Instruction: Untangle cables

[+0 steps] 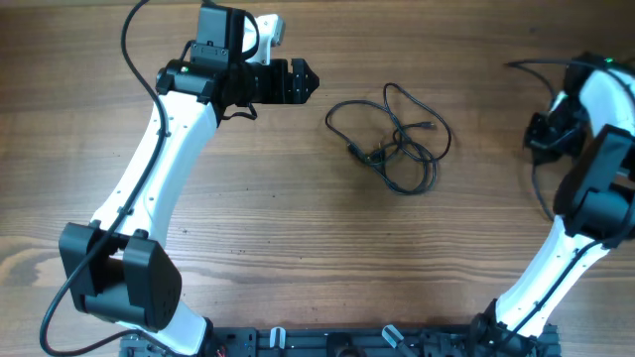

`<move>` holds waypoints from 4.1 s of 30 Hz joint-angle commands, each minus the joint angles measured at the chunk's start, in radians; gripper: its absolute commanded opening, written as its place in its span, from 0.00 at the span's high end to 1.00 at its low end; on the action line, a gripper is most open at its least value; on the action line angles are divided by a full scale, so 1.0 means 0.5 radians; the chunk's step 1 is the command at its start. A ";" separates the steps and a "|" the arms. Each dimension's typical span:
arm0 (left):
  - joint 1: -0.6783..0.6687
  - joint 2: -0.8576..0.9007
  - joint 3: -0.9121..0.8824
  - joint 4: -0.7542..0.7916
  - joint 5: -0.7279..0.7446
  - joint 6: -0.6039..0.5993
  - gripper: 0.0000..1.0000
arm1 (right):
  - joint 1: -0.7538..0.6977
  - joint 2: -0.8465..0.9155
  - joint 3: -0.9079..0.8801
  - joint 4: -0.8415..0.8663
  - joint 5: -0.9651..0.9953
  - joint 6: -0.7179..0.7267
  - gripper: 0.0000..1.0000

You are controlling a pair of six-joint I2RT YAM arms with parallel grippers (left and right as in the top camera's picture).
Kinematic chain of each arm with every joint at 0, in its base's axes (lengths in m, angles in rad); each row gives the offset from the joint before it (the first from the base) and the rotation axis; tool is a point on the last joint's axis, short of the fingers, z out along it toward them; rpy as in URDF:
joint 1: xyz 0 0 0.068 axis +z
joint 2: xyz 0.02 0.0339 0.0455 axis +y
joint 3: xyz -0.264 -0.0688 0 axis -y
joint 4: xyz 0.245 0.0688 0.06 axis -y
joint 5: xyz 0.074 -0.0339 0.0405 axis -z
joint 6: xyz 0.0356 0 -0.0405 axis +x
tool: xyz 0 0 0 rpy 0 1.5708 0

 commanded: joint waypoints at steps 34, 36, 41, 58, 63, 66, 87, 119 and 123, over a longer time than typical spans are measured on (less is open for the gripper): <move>0.008 0.000 0.008 0.009 -0.082 -0.020 0.10 | -0.241 -0.701 0.088 0.278 -1.282 -0.254 0.07; 0.008 0.000 0.008 0.013 -0.137 -0.094 0.12 | -0.051 -0.701 0.088 0.214 -1.233 -0.294 0.07; 0.016 0.000 0.008 -0.084 -0.768 -0.633 0.14 | 0.426 -0.656 0.029 0.150 -0.800 0.051 0.07; 0.024 0.004 0.008 -0.159 -1.016 -0.748 0.12 | 0.808 -0.581 -0.896 0.707 -0.493 0.674 0.40; 0.024 0.004 0.008 -0.161 -1.015 -0.748 0.11 | 0.829 -0.581 -0.896 0.803 -0.494 0.672 0.76; 0.023 0.004 0.008 -0.161 -1.015 -0.748 0.10 | 0.837 -0.594 -0.838 0.786 -0.625 0.481 0.96; 0.023 0.004 0.008 -0.163 -1.015 -0.747 0.07 | 0.892 -1.944 0.166 1.032 -1.337 1.004 0.96; 0.024 0.004 0.008 -0.214 -1.076 -0.739 0.08 | 1.057 -0.557 0.169 0.379 -2.525 0.455 0.96; 0.024 0.004 0.008 -0.213 -1.076 -0.739 0.08 | 0.868 -0.721 0.314 0.367 -2.090 0.488 0.95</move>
